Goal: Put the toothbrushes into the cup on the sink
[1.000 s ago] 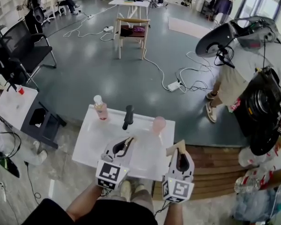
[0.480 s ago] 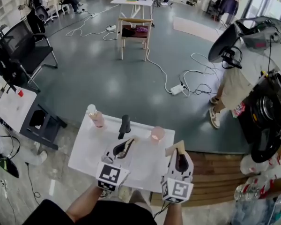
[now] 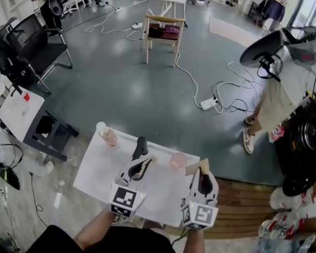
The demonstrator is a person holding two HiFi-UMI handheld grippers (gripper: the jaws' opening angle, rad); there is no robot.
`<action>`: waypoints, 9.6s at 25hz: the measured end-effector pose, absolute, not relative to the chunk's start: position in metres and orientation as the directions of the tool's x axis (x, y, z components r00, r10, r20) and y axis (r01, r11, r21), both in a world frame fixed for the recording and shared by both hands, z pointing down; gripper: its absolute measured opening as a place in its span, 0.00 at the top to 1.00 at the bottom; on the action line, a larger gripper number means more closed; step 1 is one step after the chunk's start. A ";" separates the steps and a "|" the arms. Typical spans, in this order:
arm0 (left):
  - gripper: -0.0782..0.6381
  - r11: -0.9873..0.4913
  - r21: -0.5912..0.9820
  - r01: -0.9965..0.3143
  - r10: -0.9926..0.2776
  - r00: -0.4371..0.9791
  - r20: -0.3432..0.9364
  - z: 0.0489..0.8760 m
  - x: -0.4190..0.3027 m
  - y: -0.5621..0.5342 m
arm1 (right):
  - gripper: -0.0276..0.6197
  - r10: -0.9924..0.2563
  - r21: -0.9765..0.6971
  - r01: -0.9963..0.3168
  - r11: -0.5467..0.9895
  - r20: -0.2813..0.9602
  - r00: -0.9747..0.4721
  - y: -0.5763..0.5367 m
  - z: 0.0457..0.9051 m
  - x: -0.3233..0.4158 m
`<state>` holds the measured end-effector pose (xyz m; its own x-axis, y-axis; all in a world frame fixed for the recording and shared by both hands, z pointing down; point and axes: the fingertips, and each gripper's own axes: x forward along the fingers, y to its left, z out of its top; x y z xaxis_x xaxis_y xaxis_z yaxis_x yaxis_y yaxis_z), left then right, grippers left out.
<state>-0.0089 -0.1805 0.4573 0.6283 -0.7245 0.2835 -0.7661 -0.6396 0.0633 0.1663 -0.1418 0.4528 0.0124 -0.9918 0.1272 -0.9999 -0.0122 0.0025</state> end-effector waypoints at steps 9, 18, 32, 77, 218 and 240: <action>0.87 -0.617 0.064 -0.785 -0.734 0.602 0.314 0.469 0.000 -0.196 | 0.88 -0.990 -0.035 -0.998 0.052 0.131 -0.056 -0.177 0.467 0.165; 0.87 -0.587 0.068 -0.806 -0.743 0.571 0.350 0.487 0.001 -0.208 | 0.88 -0.982 -0.054 -0.994 0.097 0.157 -0.105 -0.207 0.499 0.163; 0.87 -0.571 0.080 -0.817 -0.740 0.554 0.380 0.518 0.012 -0.228 | 0.88 -0.957 -0.072 -0.990 0.123 0.256 -0.137 -0.230 0.564 0.166; 0.87 -0.597 0.111 -0.795 -0.734 0.597 0.325 0.481 -0.007 -0.190 | 0.71 -0.974 0.005 -0.999 0.042 0.222 -0.040 -0.188 0.524 0.163; 0.61 -0.744 0.127 -0.655 -0.555 0.713 0.428 0.598 0.124 -0.228 | 0.96 -0.935 -0.085 -0.989 -0.124 0.344 0.088 -0.135 0.591 0.238; 0.62 -0.710 0.081 -0.699 -0.650 0.696 0.306 0.507 0.061 -0.182 | 0.96 -0.972 -0.014 -0.998 -0.067 0.226 0.062 -0.100 0.515 0.192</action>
<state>0.0615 -0.1823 0.5072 0.6958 -0.6499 0.3057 -0.6991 -0.7104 0.0810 0.1924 -0.0996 0.5147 0.0616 -0.9722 0.2258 -0.9977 -0.0665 -0.0143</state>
